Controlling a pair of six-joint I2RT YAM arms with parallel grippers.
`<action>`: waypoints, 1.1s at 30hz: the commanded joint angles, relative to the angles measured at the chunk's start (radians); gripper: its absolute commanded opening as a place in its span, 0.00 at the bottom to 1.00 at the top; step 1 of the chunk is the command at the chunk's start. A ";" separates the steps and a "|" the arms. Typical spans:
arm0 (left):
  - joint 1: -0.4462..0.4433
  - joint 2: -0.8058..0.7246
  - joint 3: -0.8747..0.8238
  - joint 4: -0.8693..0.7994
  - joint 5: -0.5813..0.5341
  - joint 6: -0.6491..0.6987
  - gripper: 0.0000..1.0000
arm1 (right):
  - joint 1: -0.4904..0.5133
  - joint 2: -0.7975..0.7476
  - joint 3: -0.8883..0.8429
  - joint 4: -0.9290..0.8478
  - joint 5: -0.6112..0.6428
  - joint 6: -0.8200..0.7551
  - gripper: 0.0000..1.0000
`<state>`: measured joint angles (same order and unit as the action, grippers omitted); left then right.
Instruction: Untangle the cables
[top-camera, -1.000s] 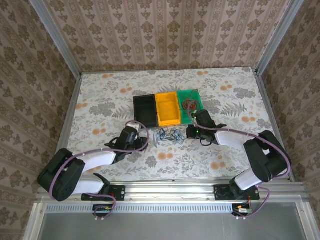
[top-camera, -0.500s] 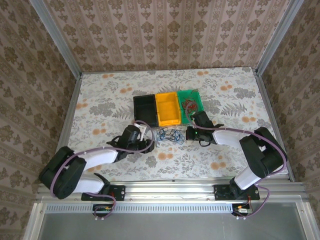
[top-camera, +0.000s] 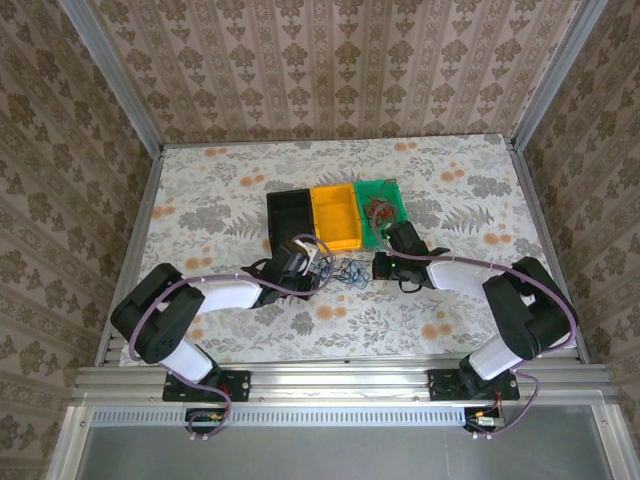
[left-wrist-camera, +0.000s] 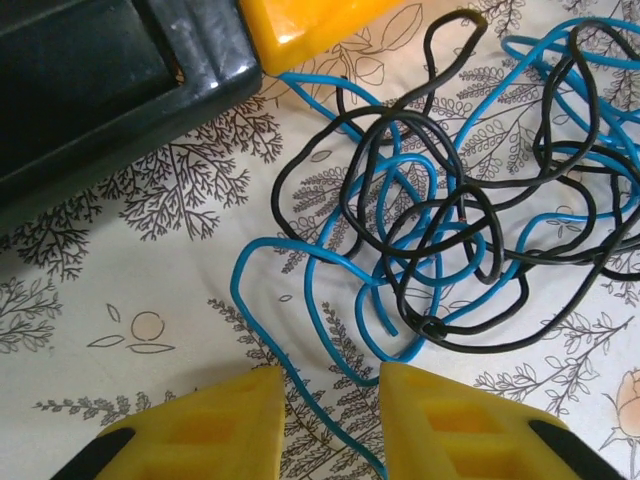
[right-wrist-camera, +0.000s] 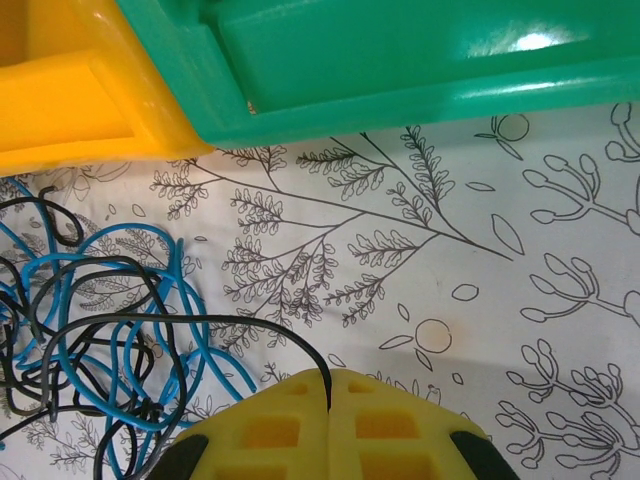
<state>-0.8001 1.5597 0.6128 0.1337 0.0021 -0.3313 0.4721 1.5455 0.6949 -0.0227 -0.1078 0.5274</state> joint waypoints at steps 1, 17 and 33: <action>-0.016 0.041 0.009 0.006 -0.043 -0.001 0.27 | 0.004 -0.022 -0.003 -0.020 0.023 -0.004 0.00; -0.001 0.094 0.048 0.088 0.092 0.056 0.39 | 0.003 -0.021 0.000 -0.038 0.024 -0.023 0.00; 0.036 0.229 0.127 0.155 0.228 0.064 0.02 | 0.003 -0.032 0.009 -0.075 0.023 -0.043 0.00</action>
<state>-0.7574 1.7332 0.7185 0.2970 0.1551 -0.2821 0.4721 1.5433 0.6945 -0.0624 -0.1066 0.4973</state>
